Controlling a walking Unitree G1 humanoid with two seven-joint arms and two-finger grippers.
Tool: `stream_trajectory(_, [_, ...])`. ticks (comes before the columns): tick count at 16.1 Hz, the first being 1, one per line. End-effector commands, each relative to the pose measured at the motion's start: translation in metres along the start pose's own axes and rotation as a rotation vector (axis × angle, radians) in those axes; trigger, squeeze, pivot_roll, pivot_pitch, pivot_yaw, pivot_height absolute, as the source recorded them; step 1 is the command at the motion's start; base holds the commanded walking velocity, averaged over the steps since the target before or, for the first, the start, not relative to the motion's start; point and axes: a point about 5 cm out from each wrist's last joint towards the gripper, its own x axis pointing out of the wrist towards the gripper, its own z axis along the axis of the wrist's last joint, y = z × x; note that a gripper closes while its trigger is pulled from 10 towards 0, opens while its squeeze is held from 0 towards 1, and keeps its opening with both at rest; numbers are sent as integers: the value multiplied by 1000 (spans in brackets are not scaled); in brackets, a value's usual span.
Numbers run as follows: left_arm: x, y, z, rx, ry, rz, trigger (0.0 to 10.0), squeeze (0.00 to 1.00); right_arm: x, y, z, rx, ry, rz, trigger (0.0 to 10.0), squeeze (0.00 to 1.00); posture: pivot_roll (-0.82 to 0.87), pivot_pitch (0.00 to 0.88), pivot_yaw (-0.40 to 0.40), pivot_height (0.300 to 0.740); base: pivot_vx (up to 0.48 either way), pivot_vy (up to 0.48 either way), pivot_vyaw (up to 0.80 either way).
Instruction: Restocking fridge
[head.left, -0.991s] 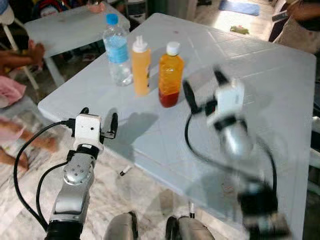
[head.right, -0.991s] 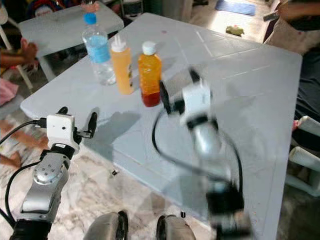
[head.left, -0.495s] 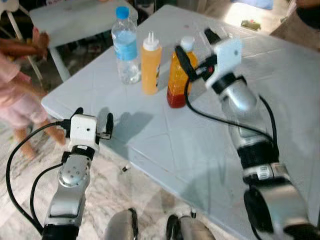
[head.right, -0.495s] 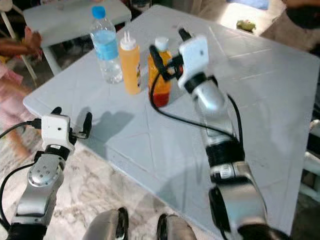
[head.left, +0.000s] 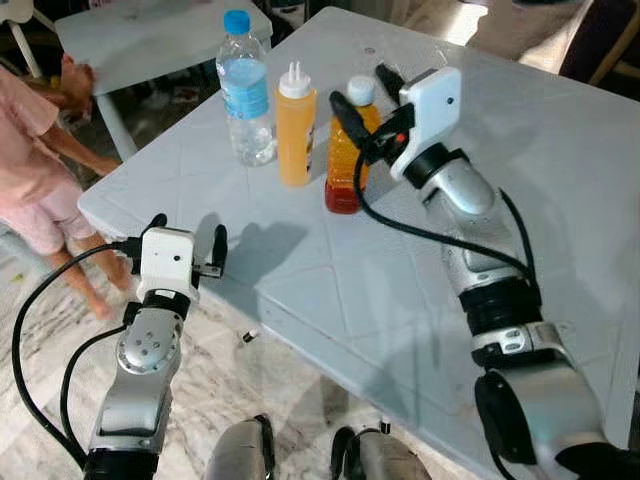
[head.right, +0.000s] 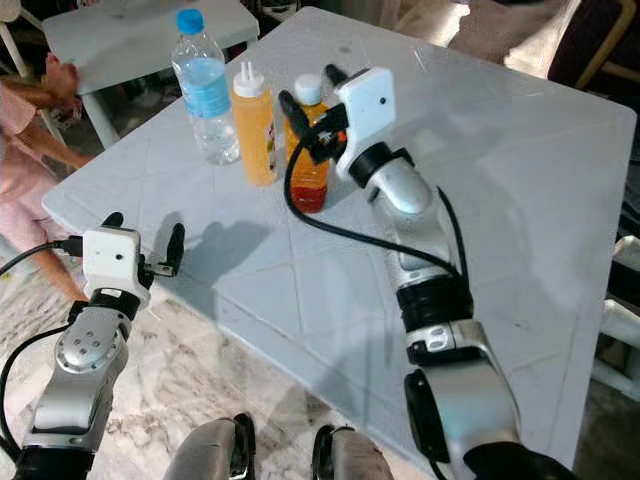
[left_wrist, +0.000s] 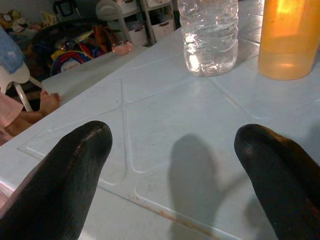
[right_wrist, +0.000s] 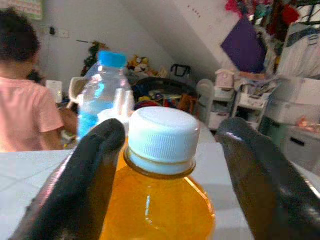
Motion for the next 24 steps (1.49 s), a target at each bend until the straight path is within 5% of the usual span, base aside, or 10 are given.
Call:
stream_trajectory(1, [-2,1,-1,2,13,7,10000,0,-1,7,0,3,24,36,0,0,93,170,-12,740,0,0,0])
stream_trajectory(14, [-4,-11,-8,-38,54,-26,10000,0,-20,11,-18,-59,284,125,0,0,78,176,-20,740,0,0,0])
stream_trajectory(24, [3,-12,-12,-81,100,32,10000,0,-47,25,16,34,16,-151,0,0,42,176,-13,740,0,56,0])
